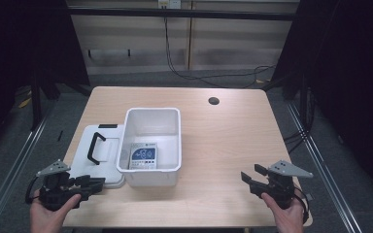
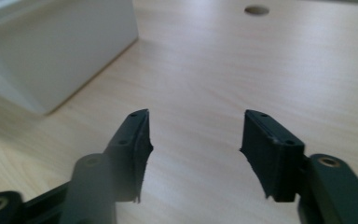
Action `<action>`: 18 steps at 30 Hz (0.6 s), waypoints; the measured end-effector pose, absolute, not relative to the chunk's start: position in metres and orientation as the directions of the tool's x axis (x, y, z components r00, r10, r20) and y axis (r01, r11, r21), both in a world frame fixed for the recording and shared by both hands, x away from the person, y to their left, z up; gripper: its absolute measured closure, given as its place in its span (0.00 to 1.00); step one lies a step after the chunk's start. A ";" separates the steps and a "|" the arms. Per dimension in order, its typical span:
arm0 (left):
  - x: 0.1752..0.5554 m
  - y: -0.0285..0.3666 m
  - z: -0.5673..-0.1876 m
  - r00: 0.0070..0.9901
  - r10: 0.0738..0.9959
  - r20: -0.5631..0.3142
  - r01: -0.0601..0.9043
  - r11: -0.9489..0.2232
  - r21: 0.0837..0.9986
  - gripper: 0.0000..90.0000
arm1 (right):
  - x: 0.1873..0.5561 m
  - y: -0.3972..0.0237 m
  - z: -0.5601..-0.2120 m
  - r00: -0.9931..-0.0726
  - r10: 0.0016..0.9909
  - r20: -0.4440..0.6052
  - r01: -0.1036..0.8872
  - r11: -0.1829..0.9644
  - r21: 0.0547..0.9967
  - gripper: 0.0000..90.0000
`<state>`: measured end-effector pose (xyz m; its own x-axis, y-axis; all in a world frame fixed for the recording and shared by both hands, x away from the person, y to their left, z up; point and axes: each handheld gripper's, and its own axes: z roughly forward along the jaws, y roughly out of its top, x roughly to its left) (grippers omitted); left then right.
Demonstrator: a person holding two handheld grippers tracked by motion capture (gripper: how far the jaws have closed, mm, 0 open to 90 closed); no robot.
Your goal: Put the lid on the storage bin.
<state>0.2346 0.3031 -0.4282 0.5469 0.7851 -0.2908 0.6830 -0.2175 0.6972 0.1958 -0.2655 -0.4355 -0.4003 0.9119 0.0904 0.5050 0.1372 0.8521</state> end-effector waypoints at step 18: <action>0.244 0.312 -0.417 0.521 0.789 -0.325 0.694 -0.170 0.699 0.38 | 0.189 -0.262 -0.437 -0.382 0.923 0.036 0.481 0.165 0.861 0.18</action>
<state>0.2439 0.3117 -0.4170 0.5207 0.7895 -0.3250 0.6944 -0.1701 0.6992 0.1890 -0.2624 -0.4369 -0.3820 0.9235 0.0358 0.4808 0.1655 0.8611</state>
